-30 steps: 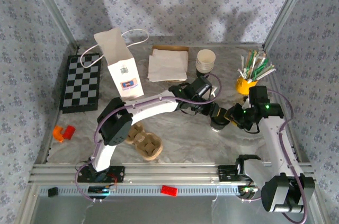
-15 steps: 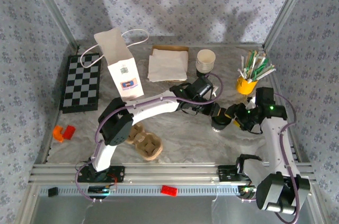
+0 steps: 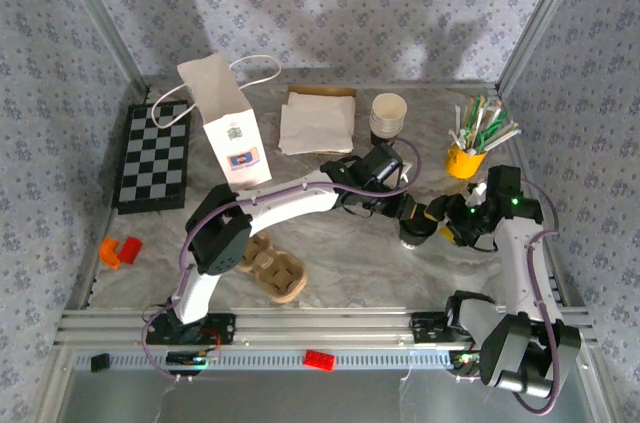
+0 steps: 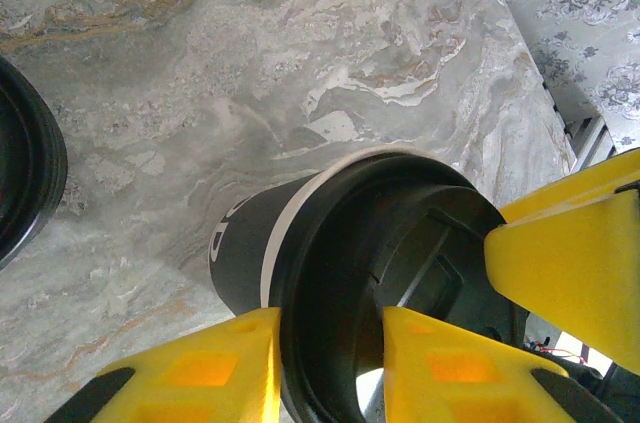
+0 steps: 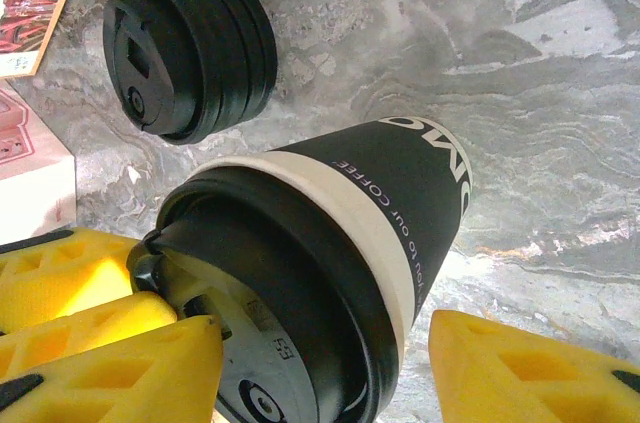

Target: Pack the takeout coffee

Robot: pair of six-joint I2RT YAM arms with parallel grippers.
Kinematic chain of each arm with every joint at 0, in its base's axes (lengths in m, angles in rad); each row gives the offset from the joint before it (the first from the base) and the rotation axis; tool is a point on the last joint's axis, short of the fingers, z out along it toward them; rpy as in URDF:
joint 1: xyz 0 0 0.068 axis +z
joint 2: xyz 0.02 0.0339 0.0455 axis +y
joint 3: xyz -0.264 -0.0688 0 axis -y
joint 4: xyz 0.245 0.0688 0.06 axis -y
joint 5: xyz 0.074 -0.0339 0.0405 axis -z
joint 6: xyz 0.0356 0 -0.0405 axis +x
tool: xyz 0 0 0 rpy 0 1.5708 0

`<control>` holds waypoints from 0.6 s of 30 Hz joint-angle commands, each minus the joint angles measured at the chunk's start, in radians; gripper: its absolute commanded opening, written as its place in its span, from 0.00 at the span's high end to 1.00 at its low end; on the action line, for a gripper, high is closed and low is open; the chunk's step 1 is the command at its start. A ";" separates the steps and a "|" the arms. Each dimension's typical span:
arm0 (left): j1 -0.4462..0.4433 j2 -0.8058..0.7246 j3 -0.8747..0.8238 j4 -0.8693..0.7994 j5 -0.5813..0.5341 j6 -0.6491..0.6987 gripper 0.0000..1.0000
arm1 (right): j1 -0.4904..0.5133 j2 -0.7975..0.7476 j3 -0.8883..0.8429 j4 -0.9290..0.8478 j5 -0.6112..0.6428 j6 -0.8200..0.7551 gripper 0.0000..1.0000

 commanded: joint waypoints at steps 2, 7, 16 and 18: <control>-0.010 0.049 0.003 -0.054 0.022 0.007 0.71 | -0.005 0.002 -0.024 0.035 -0.056 -0.020 0.45; -0.010 0.046 0.000 -0.028 0.042 -0.013 0.73 | 0.000 0.015 -0.038 0.061 -0.127 -0.019 0.49; -0.012 0.069 0.038 -0.098 -0.013 -0.006 0.74 | 0.013 0.013 -0.041 0.010 -0.105 -0.012 0.52; -0.012 0.069 0.040 -0.137 -0.061 -0.008 0.74 | 0.003 0.017 -0.050 0.011 -0.076 -0.011 0.52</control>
